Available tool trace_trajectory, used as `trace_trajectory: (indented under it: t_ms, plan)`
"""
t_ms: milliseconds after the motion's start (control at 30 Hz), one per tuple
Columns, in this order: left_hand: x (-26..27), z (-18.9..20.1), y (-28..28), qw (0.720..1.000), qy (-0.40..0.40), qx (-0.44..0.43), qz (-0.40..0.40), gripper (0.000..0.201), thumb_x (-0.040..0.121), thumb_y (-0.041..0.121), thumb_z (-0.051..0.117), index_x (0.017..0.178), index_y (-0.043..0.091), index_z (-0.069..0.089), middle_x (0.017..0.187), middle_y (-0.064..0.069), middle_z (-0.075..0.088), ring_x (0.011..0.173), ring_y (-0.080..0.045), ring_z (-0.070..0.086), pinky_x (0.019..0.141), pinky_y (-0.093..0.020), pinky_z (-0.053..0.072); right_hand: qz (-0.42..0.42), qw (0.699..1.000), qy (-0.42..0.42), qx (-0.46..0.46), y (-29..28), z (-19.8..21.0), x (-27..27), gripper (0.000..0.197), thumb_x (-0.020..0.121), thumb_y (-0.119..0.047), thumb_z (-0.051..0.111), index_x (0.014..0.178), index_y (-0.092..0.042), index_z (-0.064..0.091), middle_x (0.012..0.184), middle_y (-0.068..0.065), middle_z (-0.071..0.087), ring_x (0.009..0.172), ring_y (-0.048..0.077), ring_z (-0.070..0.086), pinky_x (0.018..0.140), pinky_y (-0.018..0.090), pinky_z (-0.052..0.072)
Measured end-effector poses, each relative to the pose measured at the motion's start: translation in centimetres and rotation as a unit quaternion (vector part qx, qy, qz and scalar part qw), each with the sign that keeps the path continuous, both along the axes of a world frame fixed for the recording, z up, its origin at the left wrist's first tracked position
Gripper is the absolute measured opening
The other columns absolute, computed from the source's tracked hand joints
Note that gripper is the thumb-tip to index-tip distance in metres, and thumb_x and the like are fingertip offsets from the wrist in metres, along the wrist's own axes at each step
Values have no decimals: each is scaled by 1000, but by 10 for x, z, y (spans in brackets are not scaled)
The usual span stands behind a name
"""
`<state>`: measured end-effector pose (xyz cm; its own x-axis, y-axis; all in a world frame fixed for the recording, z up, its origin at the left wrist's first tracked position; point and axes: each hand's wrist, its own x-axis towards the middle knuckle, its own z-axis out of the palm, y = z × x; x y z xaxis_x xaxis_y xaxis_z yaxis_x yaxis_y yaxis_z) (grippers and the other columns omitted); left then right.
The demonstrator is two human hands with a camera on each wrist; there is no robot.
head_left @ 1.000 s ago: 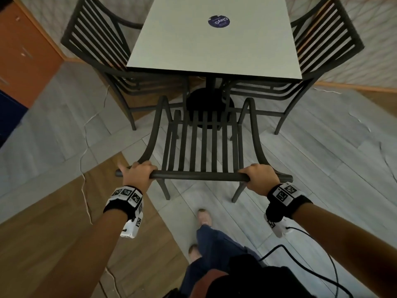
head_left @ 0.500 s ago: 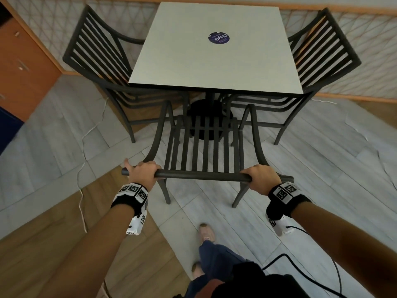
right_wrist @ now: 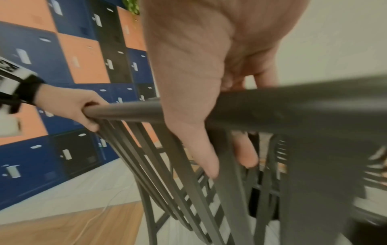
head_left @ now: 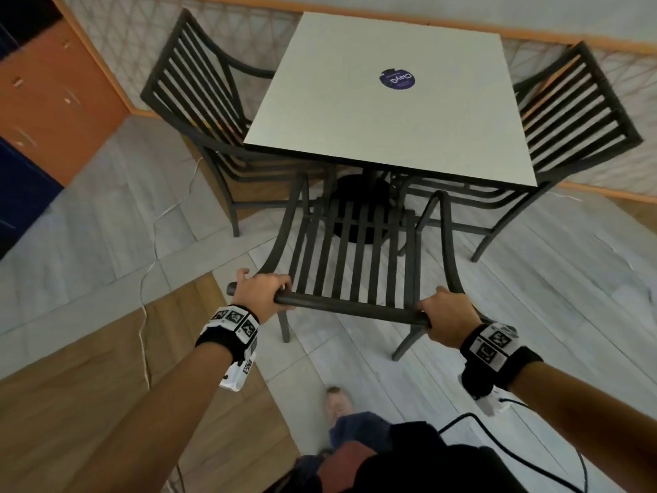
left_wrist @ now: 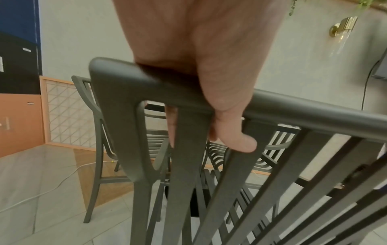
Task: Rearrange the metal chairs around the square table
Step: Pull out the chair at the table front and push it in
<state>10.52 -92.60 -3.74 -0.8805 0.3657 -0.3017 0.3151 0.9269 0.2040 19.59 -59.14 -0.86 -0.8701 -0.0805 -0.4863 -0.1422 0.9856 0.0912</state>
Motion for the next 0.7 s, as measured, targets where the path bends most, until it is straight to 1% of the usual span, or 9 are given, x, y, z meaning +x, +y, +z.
trace_trajectory:
  t_ms: [100, 267, 333, 400, 466, 533, 600, 666, 700]
  plan:
    - [-8, 0, -19, 999, -3, 36, 11, 28, 73, 47, 67, 96, 35, 55, 89, 16, 71, 94, -9, 63, 103, -44, 25, 53, 997, -47, -9, -22, 11, -23, 26, 78, -40, 64, 96, -22, 65, 93, -2, 62, 95, 20, 58, 73, 33, 50]
    - [-8, -15, -81, 984, 29, 170, 53, 30, 73, 15, 69, 98, 31, 64, 98, 5, 67, 93, -18, 61, 86, -36, 50, 114, 988, -34, -101, -92, 28, -75, 53, 66, -68, 65, 106, -34, 62, 98, -6, 65, 96, 15, 56, 67, 31, 41]
    - [-7, -22, -113, 973, 8, 211, 91, 36, 77, 2, 65, 106, 22, 68, 101, 1, 70, 87, -16, 66, 79, -21, 50, 125, 982, -22, -140, -128, 33, -103, 48, 73, -66, 61, 106, -31, 63, 97, -6, 66, 94, 15, 57, 67, 30, 40]
    - [-3, -25, -151, 969, -42, 201, 138, 34, 81, -2, 58, 107, 18, 68, 99, 0, 72, 75, -5, 67, 69, -10, 46, 133, 976, -2, -173, -165, 38, -133, 38, 81, -59, 58, 103, -29, 65, 94, -6, 66, 87, 12, 59, 65, 27, 40]
    - [3, -34, -193, 967, -88, 162, 177, 27, 84, 6, 57, 104, 16, 70, 94, -2, 74, 75, -7, 69, 66, -11, 44, 130, 974, 21, -186, -204, 41, -163, 30, 83, -56, 57, 97, -31, 67, 88, -9, 66, 80, 9, 59, 62, 25, 40]
    - [9, -52, -242, 953, -113, 168, 224, 30, 80, 8, 58, 93, 31, 72, 91, -1, 75, 78, -17, 69, 64, -18, 47, 114, 976, 33, -183, -241, 42, -195, 24, 84, -53, 58, 90, -31, 67, 84, -11, 68, 80, 9, 62, 62, 26, 42]
    - [9, -84, -302, 942, -106, 191, 254, 47, 73, 7, 55, 76, 52, 68, 75, 13, 72, 68, -11, 66, 59, -23, 51, 93, 977, 34, -187, -283, 44, -230, 22, 83, -50, 57, 72, -33, 61, 86, -12, 72, 83, 11, 66, 66, 28, 49]
    - [12, -101, -356, 926, -92, 205, 303, 61, 71, 0, 57, 74, 60, 64, 67, 31, 68, 63, 0, 64, 57, -11, 46, 80, 979, 40, -186, -325, 51, -262, 25, 83, -48, 58, 63, -33, 58, 88, -10, 74, 84, 15, 67, 71, 31, 53]
    - [15, -99, -384, 915, -110, 198, 335, 57, 71, -2, 60, 75, 54, 65, 64, 31, 67, 60, 6, 62, 57, -6, 42, 75, 979, 46, -185, -352, 56, -280, 19, 84, -46, 58, 70, -33, 62, 85, -9, 73, 85, 16, 67, 70, 31, 53]
